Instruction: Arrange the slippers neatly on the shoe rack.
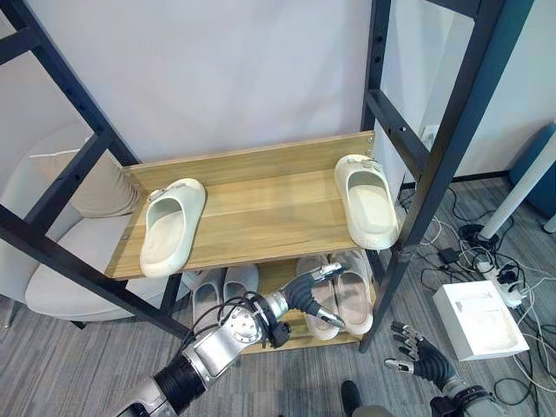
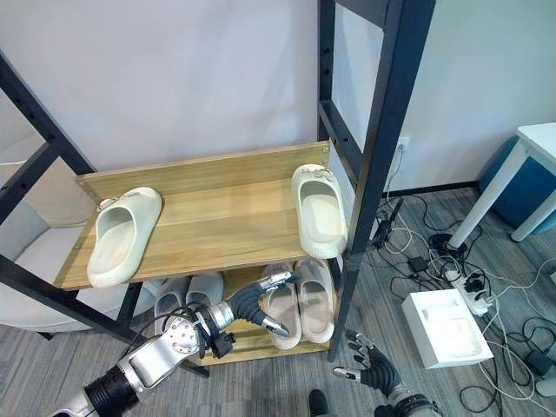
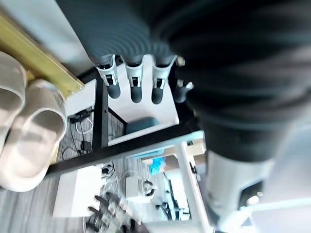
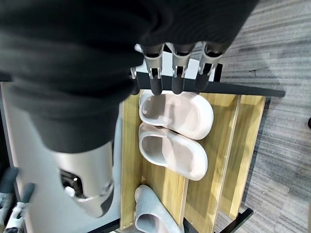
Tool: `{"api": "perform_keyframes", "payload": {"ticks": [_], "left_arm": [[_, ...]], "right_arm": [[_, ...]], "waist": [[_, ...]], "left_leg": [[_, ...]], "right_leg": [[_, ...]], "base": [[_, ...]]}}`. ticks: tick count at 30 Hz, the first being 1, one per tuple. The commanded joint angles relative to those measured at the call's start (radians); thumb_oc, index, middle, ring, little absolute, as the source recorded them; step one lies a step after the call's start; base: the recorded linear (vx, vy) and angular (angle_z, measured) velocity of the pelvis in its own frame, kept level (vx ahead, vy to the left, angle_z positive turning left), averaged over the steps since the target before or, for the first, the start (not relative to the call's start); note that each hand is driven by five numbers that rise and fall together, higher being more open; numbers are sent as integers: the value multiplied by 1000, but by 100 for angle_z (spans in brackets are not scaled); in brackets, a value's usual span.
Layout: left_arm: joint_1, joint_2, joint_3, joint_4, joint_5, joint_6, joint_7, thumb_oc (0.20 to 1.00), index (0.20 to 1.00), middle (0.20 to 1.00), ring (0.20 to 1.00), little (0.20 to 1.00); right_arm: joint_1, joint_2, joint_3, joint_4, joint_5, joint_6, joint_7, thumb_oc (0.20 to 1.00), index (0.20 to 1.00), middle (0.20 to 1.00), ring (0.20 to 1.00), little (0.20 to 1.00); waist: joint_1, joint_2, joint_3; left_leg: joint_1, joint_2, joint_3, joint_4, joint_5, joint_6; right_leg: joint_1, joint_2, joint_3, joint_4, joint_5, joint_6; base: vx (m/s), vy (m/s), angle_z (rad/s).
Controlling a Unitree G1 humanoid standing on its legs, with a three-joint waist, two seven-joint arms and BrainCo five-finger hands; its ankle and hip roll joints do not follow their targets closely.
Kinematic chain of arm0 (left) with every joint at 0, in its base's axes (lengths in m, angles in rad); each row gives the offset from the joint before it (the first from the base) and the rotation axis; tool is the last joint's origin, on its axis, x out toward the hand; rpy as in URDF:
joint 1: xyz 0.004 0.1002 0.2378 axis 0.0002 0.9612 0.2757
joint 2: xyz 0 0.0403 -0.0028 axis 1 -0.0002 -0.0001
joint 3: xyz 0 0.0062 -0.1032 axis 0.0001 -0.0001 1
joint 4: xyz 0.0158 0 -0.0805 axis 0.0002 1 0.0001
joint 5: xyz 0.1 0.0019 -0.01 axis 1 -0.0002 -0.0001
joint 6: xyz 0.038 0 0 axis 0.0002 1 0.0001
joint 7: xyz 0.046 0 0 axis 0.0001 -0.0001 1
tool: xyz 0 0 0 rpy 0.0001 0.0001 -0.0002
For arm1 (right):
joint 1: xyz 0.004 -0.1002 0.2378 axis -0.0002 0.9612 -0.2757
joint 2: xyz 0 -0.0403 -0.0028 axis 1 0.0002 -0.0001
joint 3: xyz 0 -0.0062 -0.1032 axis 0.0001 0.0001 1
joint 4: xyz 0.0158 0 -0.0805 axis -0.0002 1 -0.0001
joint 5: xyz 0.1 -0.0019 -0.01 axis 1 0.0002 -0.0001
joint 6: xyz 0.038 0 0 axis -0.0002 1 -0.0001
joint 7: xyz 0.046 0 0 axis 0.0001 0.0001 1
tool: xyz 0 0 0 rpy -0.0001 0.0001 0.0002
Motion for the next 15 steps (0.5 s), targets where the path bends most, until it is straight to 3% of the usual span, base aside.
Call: {"api": "perform_keyframes", "payload": {"ticks": [1,7,10,11,12,14,15], "left_arm": [[-64,-2,77,4,1,-63,-33,1000,1000,1000,1000,1000],[-163,64,112,-237,-201,-79,-99,1000,1000,1000,1000,1000],[-125,65,271,-324,-336,-107,-45,1000,1000,1000,1000,1000],[-122,66,274,-328,-337,-105,-44,1000,1000,1000,1000,1000],[-106,49,364,-324,-315,-134,15,1000,1000,1000,1000,1000],[-91,36,403,-315,-303,-143,43,1000,1000,1000,1000,1000],[-71,18,483,-276,-267,-160,99,1000,1000,1000,1000,1000]], "right_arm": [[-73,18,-35,-16,7,-41,-29,1000,1000,1000,1000,1000],[-100,35,-69,31,-3,-46,-45,1000,1000,1000,1000,1000],[-78,65,-77,23,12,-50,-31,1000,1000,1000,1000,1000],[-78,64,-75,22,12,-50,-30,1000,1000,1000,1000,1000],[-68,87,-72,31,21,-53,-22,1000,1000,1000,1000,1000],[-65,94,-70,32,26,-56,-17,1000,1000,1000,1000,1000],[-57,106,-71,34,34,-55,-13,1000,1000,1000,1000,1000]], "waist": [[7,-40,31],[11,-37,26],[33,-47,21],[31,-46,21],[44,-55,19],[47,-58,19],[57,-63,18]], "left_leg": [[10,8,-61,0,-41,-21],[14,6,-65,0,-44,-23],[15,4,-74,0,-42,-24],[16,4,-74,0,-42,-24],[15,4,-80,0,-40,-25],[16,4,-83,0,-40,-25],[17,4,-86,0,-40,-26]], "right_leg": [[59,-54,6,18,-90,93],[73,-56,-3,13,-91,95],[83,-56,-14,10,-94,91],[83,-56,-14,11,-94,91],[89,-56,-18,8,-96,89],[93,-57,-20,8,-97,88],[96,-58,-24,7,-99,85]], "base": [[-15,0,3],[5,-6,1],[12,-33,4],[17,-41,10],[13,-27,21],[16,-32,20],[21,-37,12]]}}
